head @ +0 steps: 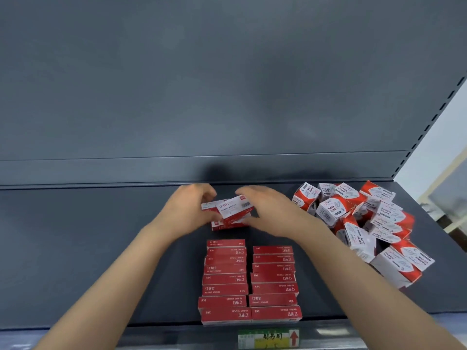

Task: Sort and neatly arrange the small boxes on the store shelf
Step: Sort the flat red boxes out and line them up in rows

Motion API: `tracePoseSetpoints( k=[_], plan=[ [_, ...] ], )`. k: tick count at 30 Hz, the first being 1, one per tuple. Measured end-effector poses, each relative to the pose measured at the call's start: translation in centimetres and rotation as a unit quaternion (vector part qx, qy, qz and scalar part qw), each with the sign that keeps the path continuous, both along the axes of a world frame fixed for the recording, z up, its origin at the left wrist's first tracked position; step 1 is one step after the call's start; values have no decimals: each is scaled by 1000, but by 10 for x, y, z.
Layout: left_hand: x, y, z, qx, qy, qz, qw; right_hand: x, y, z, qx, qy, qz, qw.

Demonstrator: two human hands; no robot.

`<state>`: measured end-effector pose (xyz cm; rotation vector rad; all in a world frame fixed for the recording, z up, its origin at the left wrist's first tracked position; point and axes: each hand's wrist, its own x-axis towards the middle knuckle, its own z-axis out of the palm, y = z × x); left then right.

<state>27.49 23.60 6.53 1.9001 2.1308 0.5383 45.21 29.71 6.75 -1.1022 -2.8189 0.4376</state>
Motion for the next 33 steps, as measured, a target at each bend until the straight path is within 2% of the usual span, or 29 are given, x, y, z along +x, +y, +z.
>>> tracePoseSetpoints(
  k=[2, 4, 8, 14, 19, 22, 26, 28, 30, 33],
  plan=[
    [-2, 10, -5, -75, 40, -28, 996, -16, 11, 0, -22, -38, 22, 999],
    [-5, 20, -12, -112, 67, -46, 990, -25, 19, -2, -27, -68, 40, 997],
    [-19, 35, -23, -149, 40, -67, 986, -30, 24, -5, 18, -91, 43, 995],
    [-30, 44, -34, -87, 6, -103, 991, -26, 25, -9, 8, -117, 17, 993],
    [-35, 47, -38, -66, 7, -117, 991, -23, 23, -11, -1, -102, -15, 995],
    [-43, 42, -37, -23, 3, -95, 995, -10, 21, -8, 16, -87, -40, 995],
    [-49, 18, -18, 25, -119, -81, 989, 19, 16, 4, -34, -62, -48, 996],
    [-43, 6, -6, -7, -120, -136, 983, 28, 14, 8, -71, -80, -42, 993],
    [-34, 1, -2, -49, -75, -183, 979, 32, 13, 9, -92, -111, -34, 989],
    [-23, 1, -5, -86, -61, -182, 978, 31, 14, 5, -110, -130, -28, 985]
  ],
)
